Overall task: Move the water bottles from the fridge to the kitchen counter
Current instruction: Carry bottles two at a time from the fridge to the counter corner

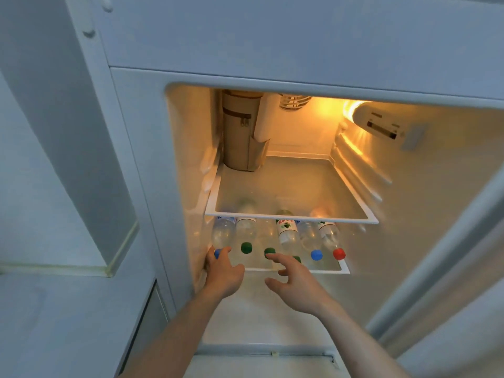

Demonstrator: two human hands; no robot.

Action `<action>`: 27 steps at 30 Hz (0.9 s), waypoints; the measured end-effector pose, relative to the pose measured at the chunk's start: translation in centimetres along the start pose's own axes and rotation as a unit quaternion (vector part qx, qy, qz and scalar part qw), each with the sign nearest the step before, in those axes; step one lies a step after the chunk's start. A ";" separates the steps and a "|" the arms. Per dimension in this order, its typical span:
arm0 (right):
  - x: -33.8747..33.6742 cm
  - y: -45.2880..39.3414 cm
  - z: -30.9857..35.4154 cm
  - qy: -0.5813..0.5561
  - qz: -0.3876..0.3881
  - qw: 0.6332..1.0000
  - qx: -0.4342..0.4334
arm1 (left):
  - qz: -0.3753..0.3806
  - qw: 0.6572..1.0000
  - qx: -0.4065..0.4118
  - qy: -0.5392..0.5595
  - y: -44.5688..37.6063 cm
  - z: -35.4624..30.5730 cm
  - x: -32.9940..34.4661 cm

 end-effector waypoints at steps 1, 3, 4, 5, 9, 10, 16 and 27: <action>0.1 -0.8 0.3 0.004 0.005 1.000 -0.001 | 0.000 1.000 -0.006 0.001 -0.4 0.0 0.1; 0.2 -2.7 0.8 0.013 0.010 1.000 -0.002 | 0.002 1.000 -0.016 0.003 -1.0 0.3 0.3; 0.3 -3.5 1.1 0.023 0.011 1.000 -0.004 | 0.004 1.000 -0.018 0.000 -1.2 0.4 0.4; 0.5 -4.3 1.4 0.037 0.013 0.999 -0.007 | 0.003 1.000 -0.018 -0.006 -1.4 0.6 0.6; 1.7 -7.5 2.6 0.124 0.025 0.992 -0.024 | 0.002 1.000 -0.006 -0.025 -1.6 1.6 1.2; 2.0 -8.2 2.9 0.153 0.030 0.987 -0.028 | 0.005 1.000 -0.001 -0.028 -1.5 1.8 1.3; 4.2 -11.0 4.3 0.245 0.063 0.967 -0.017 | 0.028 0.999 -0.002 -0.033 -1.8 2.2 0.8; 5.9 -8.4 2.1 0.199 0.020 0.980 0.002 | 0.018 0.992 0.027 -0.122 -0.7 2.0 1.2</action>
Point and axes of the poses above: each hand's wrist, its own y-axis away from the middle knuckle, its own x-axis out of the palm, z = x × y, the point moved 5 cm from there along -y, towards the middle knuckle, and after that the axes turned 10 degrees about x, right-handed, at the moved point
